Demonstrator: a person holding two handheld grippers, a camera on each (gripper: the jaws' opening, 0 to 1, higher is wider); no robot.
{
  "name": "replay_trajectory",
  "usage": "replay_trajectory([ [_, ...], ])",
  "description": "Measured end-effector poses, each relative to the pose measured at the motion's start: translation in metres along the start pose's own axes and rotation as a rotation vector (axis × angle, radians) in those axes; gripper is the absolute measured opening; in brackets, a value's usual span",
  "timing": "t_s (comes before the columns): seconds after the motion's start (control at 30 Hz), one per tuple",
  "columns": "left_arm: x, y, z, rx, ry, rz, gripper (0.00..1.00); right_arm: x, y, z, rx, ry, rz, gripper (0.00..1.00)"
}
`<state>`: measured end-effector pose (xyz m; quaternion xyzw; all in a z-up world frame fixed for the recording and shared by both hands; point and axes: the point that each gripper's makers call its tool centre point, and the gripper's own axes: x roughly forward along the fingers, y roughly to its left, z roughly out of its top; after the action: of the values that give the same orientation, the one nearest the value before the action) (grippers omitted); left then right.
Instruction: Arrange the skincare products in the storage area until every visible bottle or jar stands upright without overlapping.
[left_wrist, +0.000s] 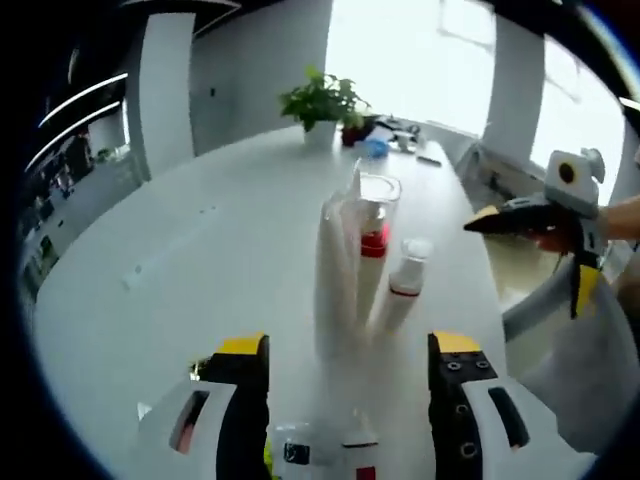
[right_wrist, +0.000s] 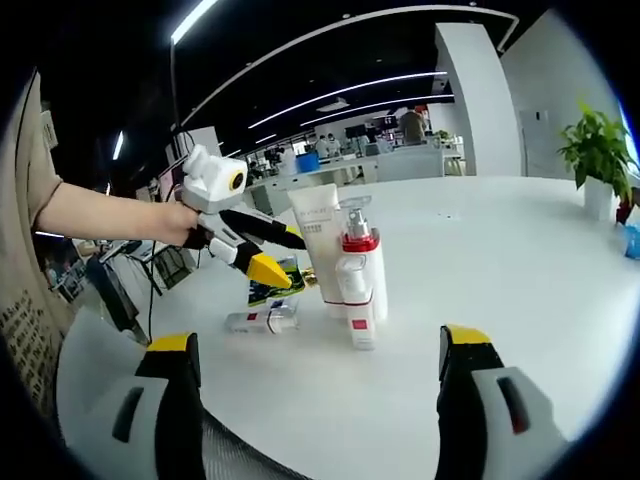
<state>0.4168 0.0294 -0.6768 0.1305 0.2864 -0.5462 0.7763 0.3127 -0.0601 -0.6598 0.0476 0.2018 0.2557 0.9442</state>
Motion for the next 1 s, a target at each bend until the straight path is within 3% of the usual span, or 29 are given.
replay_trajectory([
  [0.2,-0.022,-0.011,-0.006,-0.065,-0.042,0.044,0.70,-0.001,0.000,0.001,0.002,-0.005,0.000,1.00],
  [0.4,-0.038,-0.012,-0.026,-0.116,-0.032,0.101,0.78,0.002,0.008,-0.002,-0.032,0.017,0.028,1.00],
  [0.6,-0.059,-0.013,-0.037,-0.222,-0.077,0.173,0.84,0.002,0.012,-0.004,-0.048,0.028,0.045,1.00],
  [1.0,-0.091,-0.038,-0.063,-0.309,-0.106,0.251,0.90,0.002,0.014,-0.004,-0.053,0.027,0.053,1.00],
])
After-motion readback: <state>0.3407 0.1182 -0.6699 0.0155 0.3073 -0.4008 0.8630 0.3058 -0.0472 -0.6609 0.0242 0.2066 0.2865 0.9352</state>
